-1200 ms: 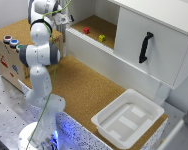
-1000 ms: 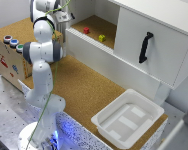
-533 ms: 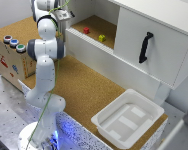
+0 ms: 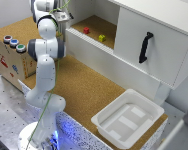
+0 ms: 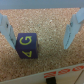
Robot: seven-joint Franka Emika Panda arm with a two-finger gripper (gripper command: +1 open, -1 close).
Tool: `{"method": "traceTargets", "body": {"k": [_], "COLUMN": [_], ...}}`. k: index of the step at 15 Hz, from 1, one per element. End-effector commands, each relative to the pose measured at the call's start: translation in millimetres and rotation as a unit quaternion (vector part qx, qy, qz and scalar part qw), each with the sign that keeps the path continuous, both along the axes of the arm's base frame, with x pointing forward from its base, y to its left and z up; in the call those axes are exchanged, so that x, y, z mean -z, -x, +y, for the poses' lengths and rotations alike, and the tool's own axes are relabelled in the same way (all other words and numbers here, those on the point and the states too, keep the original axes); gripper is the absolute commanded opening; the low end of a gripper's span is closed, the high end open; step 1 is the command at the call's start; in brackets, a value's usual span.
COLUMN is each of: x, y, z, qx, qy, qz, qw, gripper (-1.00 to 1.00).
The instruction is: Grasp the purple block, then turn it right
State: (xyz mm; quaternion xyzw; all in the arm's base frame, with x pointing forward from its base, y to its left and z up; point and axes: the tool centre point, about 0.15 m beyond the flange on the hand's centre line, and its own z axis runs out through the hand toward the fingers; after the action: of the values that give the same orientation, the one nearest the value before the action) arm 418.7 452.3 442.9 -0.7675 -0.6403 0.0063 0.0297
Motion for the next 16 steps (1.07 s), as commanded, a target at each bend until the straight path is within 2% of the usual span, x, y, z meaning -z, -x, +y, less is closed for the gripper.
{"method": "traceTargets", "body": {"k": [1,9,10,11,13,16], "x": [15.0,17.3,17.1,17.9,12.6,-18.8], "y": [3.4,11.9,13.8,14.7,15.8,1.9], "z": [21.6,9.9,8.8,5.9,2.5,-3.9], "qx": [0.017,0.034,0.036,0.050,0.058,0.071], "qy": [0.045,0.041,0.033,0.025,0.020,-0.007], "qz": [-0.018,-0.042,-0.051,-0.046,-0.063,-0.099], "qw": [0.999,0.998,0.998,0.997,0.996,0.993], "gripper": [-1.00,-1.00,-1.00,-1.00,-1.00,-1.00]}}
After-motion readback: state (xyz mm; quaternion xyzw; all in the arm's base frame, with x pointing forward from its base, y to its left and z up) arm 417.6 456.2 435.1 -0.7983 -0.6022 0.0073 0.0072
